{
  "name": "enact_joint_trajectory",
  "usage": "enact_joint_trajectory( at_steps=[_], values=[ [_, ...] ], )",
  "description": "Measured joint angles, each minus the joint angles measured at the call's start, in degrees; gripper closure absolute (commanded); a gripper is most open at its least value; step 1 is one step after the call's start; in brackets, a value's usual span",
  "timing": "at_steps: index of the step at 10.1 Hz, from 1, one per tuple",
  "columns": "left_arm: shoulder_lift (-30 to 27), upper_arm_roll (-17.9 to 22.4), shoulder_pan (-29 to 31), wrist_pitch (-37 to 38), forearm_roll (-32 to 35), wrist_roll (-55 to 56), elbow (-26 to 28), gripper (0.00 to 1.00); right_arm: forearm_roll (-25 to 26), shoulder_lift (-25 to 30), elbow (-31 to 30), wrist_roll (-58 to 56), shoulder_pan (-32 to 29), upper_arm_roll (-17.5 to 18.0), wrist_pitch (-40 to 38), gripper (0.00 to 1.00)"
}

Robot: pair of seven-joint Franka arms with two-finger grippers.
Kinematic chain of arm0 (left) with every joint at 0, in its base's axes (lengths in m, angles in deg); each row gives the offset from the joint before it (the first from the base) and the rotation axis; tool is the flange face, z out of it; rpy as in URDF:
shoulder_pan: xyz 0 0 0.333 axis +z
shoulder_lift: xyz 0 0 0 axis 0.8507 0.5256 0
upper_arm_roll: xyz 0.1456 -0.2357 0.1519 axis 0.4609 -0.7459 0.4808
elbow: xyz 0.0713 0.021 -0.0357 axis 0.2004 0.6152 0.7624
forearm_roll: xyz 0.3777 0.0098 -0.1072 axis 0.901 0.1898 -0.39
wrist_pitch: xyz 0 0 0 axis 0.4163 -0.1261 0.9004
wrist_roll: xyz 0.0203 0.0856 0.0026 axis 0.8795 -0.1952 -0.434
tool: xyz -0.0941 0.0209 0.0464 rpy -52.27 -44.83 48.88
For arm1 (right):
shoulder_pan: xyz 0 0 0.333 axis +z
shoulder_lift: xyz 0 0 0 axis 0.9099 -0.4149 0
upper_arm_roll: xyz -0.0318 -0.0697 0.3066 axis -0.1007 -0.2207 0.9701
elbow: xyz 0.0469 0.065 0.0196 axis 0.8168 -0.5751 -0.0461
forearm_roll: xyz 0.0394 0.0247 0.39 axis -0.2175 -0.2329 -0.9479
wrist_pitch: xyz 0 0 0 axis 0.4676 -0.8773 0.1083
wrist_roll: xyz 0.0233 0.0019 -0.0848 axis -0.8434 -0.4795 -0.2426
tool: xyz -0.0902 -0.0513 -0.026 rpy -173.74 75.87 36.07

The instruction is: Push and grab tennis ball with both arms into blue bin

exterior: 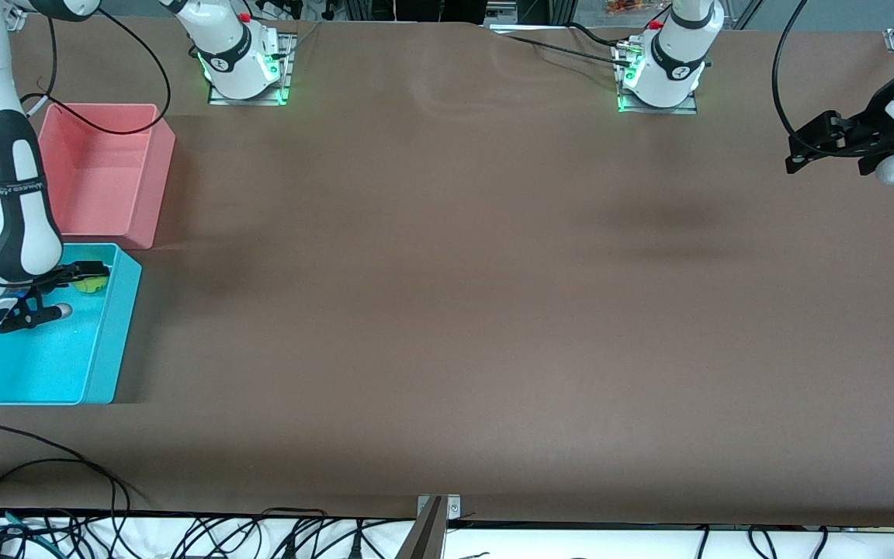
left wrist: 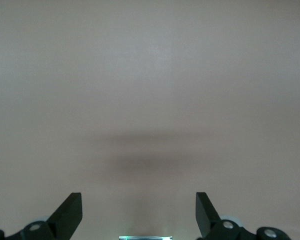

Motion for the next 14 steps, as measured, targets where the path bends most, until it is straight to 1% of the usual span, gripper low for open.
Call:
enact_joint_trajectory(
  at_steps=[3, 7, 8, 10, 11, 12, 13, 14],
  values=[
    [0.0, -0.3, -0.4, 0.0, -0.1, 0.0, 0.0, 0.0, 0.0, 5.0, 2.5, 2.4, 1.2, 0.5, -6.5, 0.0],
    [0.0, -0.4, -0.4, 0.0, -0.1, 0.0, -0.1, 0.0, 0.6, 13.4, 8.4, 13.7, 5.6, 0.5, -18.0, 0.0],
    [0.0, -0.4, -0.5, 0.1, -0.1, 0.0, -0.1, 0.0, 0.9, 15.0, 9.6, 15.6, 5.9, 0.5, -19.9, 0.0],
    [0.0, -0.4, -0.5, 0.1, -0.1, 0.0, -0.1, 0.0, 0.9, 17.2, 11.5, 16.3, 6.0, 0.5, -21.2, 0.0],
    [0.0, -0.4, -0.5, 0.1, -0.1, 0.0, -0.1, 0.0, 0.9, 18.1, 13.0, 16.3, 6.2, 0.5, -23.5, 0.0],
    [0.0, -0.5, -0.5, 0.1, -0.1, 0.0, -0.1, 0.0, 0.9, 19.3, 14.1, 16.3, 6.4, 0.9, -25.8, 0.0],
    [0.0, -0.5, -0.5, 0.1, -0.1, 0.0, -0.1, 0.0, 0.9, 20.9, 14.8, 16.8, 6.8, 2.0, -27.1, 0.0],
    [0.0, -0.5, -0.5, 0.1, -0.1, 0.0, -0.1, 0.0, 1.0, 22.3, 15.2, 20.3, 7.5, 3.1, -28.2, 0.0]
  ],
)
